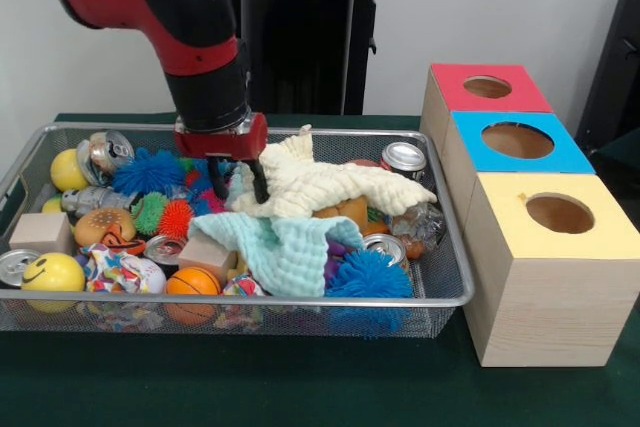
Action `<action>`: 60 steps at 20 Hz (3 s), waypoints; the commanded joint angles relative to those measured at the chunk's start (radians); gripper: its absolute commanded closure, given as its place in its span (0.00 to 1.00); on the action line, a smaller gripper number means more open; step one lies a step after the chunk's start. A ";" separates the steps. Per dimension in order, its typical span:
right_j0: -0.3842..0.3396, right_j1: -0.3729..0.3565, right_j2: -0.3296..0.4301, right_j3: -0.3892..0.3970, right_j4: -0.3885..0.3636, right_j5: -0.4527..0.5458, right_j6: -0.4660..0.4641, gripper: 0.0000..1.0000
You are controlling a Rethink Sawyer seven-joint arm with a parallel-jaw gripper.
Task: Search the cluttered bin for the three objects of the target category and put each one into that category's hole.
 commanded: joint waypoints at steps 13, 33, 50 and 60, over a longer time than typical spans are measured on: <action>-0.116 0.017 0.028 -0.210 -0.140 0.225 -0.059 0.00; -0.110 -0.045 0.045 -0.259 -0.118 0.381 -0.024 0.00; -0.105 -0.037 0.032 -0.246 -0.153 0.316 -0.010 0.00; -0.085 0.035 0.022 -0.239 -0.182 0.194 0.045 0.00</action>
